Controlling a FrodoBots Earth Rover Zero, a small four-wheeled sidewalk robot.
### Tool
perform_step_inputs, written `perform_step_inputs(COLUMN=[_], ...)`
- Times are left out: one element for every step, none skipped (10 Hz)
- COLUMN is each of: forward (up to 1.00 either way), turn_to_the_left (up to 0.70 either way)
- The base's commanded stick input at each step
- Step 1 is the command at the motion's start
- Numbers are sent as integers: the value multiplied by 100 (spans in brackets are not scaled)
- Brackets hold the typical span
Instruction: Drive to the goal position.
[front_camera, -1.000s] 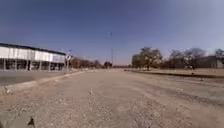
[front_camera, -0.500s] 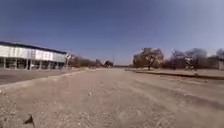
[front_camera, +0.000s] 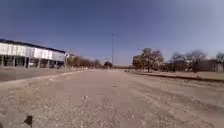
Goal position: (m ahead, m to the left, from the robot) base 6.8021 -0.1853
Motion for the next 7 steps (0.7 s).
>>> perform_step_inputs(forward=[50, 50, 50, 50, 50, 50, 50], turn_to_the_left=[0, 0, 0, 0, 0, 0, 0])
